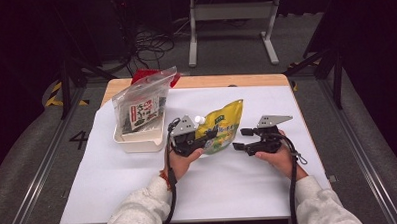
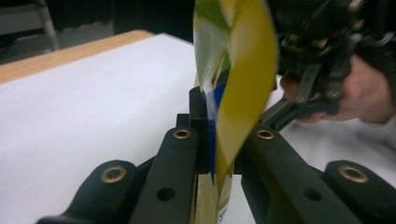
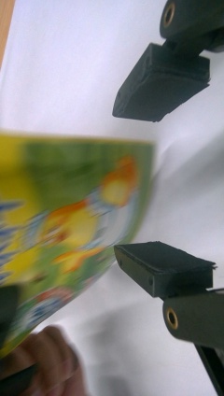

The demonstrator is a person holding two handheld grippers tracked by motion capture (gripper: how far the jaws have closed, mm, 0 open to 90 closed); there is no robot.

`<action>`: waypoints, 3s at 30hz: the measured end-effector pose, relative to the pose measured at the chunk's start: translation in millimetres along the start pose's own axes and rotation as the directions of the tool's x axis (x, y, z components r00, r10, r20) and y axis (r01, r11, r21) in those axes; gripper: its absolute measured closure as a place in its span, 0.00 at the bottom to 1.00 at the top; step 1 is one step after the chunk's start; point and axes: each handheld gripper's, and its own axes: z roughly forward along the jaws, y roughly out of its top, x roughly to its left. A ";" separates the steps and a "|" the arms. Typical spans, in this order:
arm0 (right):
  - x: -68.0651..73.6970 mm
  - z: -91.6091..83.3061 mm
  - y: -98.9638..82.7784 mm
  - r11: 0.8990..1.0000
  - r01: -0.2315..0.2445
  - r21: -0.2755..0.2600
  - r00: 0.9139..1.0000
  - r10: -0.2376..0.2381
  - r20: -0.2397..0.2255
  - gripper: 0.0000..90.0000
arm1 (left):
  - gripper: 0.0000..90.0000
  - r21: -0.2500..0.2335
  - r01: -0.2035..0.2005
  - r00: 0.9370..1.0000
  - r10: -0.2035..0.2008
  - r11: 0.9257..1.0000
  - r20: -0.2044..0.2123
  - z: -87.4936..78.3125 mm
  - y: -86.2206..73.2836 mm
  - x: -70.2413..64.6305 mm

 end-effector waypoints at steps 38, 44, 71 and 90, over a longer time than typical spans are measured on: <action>46.0 -37.7 -39.2 0.994 0.054 0.100 0.996 -0.061 0.070 0.25 | 0.98 -0.077 -0.197 0.979 0.192 0.978 -0.067 -153.6 26.2 49.4; 50.3 -36.9 -43.2 0.993 0.051 0.111 0.996 -0.058 0.067 0.25 | 0.97 -0.049 -0.220 0.973 0.216 0.974 -0.084 -163.0 21.9 61.1; 56.3 -31.6 -45.6 0.990 0.058 0.131 0.997 -0.065 0.049 0.24 | 0.96 0.039 -0.158 0.981 0.161 0.987 -0.106 -188.9 -7.2 95.7; 58.3 -29.9 -41.7 0.989 0.074 0.130 0.996 -0.080 0.041 0.23 | 0.97 0.087 -0.075 0.982 0.089 0.993 -0.169 -190.9 -23.3 97.4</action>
